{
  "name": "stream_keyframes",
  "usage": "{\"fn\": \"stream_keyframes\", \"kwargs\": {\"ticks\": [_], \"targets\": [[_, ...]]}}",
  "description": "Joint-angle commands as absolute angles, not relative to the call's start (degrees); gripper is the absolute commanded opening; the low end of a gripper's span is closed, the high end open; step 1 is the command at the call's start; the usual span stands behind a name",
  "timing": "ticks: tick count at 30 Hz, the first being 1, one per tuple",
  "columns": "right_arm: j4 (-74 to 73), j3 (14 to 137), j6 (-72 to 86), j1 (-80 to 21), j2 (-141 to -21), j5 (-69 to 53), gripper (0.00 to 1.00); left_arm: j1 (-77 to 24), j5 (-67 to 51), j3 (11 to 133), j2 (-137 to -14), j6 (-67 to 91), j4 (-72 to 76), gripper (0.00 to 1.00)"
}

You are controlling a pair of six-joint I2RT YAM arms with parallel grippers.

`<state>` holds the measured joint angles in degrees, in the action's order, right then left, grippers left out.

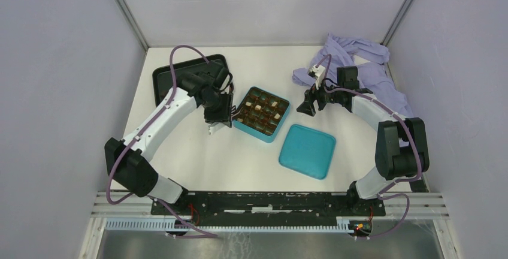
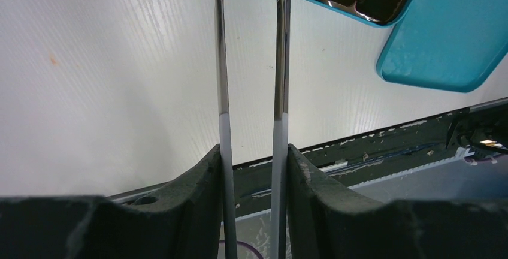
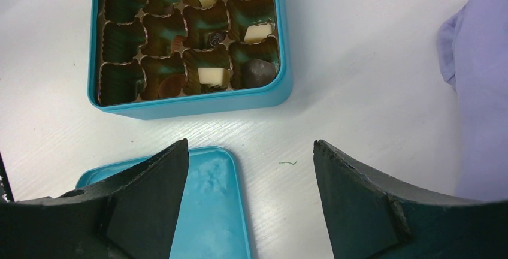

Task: Pack the chocolate
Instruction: Place the fake chocolate in the packing box.

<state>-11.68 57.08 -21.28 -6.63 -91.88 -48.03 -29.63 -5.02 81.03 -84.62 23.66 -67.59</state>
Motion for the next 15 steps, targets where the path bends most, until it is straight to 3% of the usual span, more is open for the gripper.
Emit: {"fn": "stream_keyframes", "kwargs": {"ticks": [1, 10, 15], "targets": [[-11.3, 58.4, -22.0, -6.6, -92.0, -49.6, 0.82, -29.8, -5.0, 83.7, -83.7, 23.6, -67.1, 0.45], [-11.2, 58.5, -21.9, -6.5, -91.8, -49.8, 0.82, -29.0, -0.2, 89.3, -82.3, 25.5, -63.7, 0.40], [-11.0, 58.4, -21.8, -6.6, -91.6, -49.9, 0.82, -22.4, -2.3, 88.3, -82.3, 24.3, -58.5, 0.40]]}}
